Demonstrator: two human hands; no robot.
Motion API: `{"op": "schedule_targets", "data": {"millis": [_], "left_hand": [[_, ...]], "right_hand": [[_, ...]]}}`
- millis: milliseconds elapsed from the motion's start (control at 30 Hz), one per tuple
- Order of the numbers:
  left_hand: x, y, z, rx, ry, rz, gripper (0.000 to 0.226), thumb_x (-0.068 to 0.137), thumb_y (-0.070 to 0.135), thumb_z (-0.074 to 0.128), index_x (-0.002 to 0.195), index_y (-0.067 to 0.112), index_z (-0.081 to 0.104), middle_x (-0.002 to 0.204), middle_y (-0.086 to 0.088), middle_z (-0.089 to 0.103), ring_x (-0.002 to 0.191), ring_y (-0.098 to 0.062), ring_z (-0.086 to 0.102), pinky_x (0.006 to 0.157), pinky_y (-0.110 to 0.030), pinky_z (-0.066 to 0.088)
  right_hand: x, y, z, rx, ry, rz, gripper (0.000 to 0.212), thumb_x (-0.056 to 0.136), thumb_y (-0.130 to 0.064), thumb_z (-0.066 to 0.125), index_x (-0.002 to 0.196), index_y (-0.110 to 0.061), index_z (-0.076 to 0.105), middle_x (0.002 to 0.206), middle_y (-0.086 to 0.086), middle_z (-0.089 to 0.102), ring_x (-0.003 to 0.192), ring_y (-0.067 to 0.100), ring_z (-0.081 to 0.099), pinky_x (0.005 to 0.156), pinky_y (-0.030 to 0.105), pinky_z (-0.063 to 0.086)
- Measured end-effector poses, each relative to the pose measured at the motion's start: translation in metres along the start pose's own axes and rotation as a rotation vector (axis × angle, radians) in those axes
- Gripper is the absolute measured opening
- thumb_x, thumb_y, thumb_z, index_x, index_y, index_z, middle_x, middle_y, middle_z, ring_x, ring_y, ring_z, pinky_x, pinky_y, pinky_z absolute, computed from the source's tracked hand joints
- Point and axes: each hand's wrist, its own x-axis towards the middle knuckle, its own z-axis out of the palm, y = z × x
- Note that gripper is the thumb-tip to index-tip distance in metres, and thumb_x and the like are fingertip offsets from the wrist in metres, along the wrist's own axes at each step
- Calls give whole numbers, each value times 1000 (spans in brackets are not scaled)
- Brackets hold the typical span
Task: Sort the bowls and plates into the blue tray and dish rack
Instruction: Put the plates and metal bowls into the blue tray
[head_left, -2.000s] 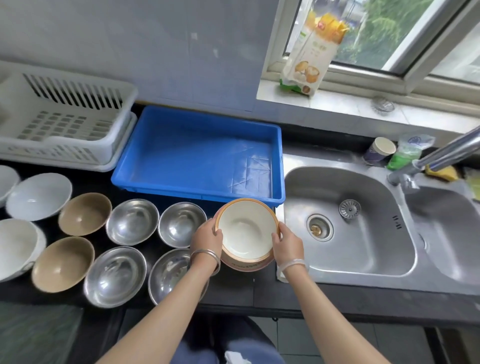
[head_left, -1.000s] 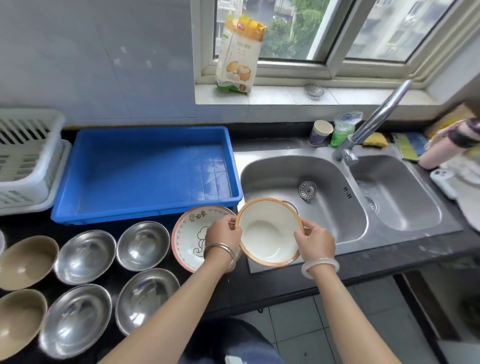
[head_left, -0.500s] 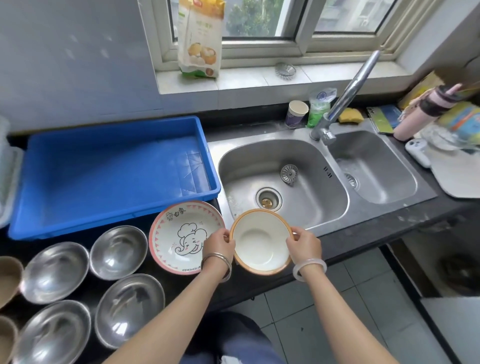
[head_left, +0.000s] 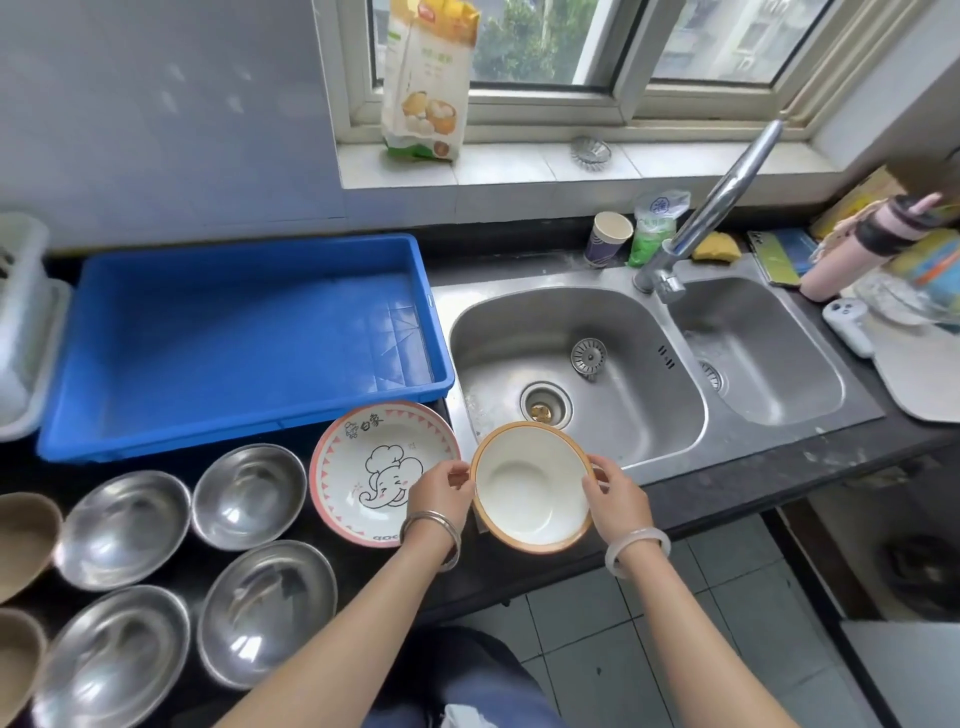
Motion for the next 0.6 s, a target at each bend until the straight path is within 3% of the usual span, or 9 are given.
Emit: {"op": "schedule_targets", "data": {"millis": [67,167,300,400,500,600], "left_hand": [[-1,-2,-10,-27,49,-4,27,86,15,58,113,13,62,114,-4,67,101,-20,62,87,-25,47],[-2,-8,-29,-34,165,-6,27,89,13,56,115,15,61,121,-4,64,109,-22,60,82,-24,43],[-2,-21,-56,14,328,-18,31,85,8,58,115,13,61,128,-10,56,119,-26,51,103,-34,39],[-4,-31,-70,22,409,-81,40,81,7,60,121,12,57,134,-12,47,123,-29,45,108,-40,35],[-6,-39,-78,-7,431,-156,48,82,5,58,129,11,50,141,-14,38,129,-29,40,108,-38,35],[-5,-44,-83,-88,409,-180,42,80,-3,53,120,8,54,124,-17,56,111,-32,55,93,-39,47]], "right_hand": [[2,-9,-4,-60,25,-63,35,94,-19,46,128,-17,51,126,4,60,112,24,55,93,34,43],[5,-35,1,-140,49,-249,33,93,-15,45,125,-14,55,127,4,60,118,24,53,95,29,38],[10,-80,30,-218,-92,-431,34,94,-19,45,127,-17,55,130,2,58,121,19,51,98,26,36],[16,-108,57,-374,-236,-472,38,95,-26,43,131,-18,50,131,3,58,121,20,52,101,33,39],[26,-125,78,-537,-352,-435,37,95,-32,41,129,-19,51,124,6,63,110,25,59,92,35,46],[36,-134,92,-631,-432,-423,30,95,-31,41,118,-21,57,109,7,68,93,26,63,79,33,48]]}}
